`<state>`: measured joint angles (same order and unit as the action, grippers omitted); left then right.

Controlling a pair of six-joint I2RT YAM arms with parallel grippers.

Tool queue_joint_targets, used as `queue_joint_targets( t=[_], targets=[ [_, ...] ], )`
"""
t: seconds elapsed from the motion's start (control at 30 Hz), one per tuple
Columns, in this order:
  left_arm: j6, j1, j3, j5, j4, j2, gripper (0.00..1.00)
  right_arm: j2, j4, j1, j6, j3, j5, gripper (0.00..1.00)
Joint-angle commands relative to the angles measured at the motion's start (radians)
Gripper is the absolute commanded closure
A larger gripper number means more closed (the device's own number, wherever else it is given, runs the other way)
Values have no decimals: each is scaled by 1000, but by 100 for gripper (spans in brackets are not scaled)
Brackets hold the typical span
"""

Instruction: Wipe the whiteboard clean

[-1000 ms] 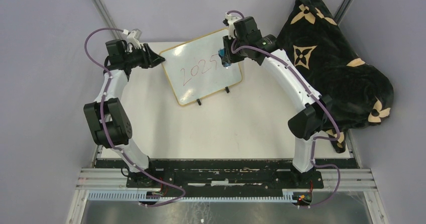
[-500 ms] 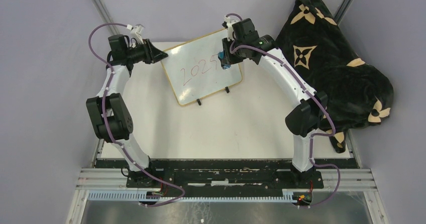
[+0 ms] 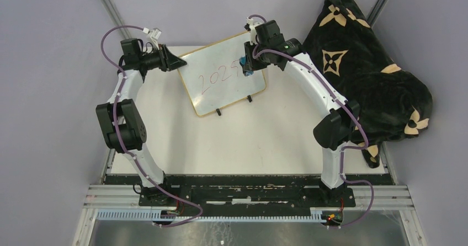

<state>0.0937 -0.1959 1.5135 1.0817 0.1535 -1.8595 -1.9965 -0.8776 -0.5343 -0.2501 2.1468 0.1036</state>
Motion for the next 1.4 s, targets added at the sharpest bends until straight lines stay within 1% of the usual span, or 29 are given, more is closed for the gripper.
queue_joint_targets(
  t=[0.0,0.13,0.23,0.27,0.43,0.73,1.0,1.07,1.37],
  targets=[
    [-83,0,43,64,29,-25,65,4,21,4,-9,19,-10,99],
    [-107,-2,59,66,53,-41,77,6,32,5,-11,10,-18,100],
    [-123,-2,62,64,68,-45,94,4,49,5,-9,-3,-35,100],
    [-130,-2,63,62,75,-47,97,4,58,5,-9,-12,-42,100],
    [-183,-7,77,46,130,-57,97,-3,159,21,-8,-89,-49,100],
    [-272,-29,106,26,234,-67,97,-37,421,87,-27,-203,-8,99],
    [-314,-33,104,16,273,-75,97,-73,602,114,-38,-234,-6,99],
    [-322,-33,101,11,279,-78,97,-77,632,114,-39,-243,-9,99],
    [-336,-34,94,10,290,-86,97,-97,651,113,-64,-240,-12,99]
  ],
)
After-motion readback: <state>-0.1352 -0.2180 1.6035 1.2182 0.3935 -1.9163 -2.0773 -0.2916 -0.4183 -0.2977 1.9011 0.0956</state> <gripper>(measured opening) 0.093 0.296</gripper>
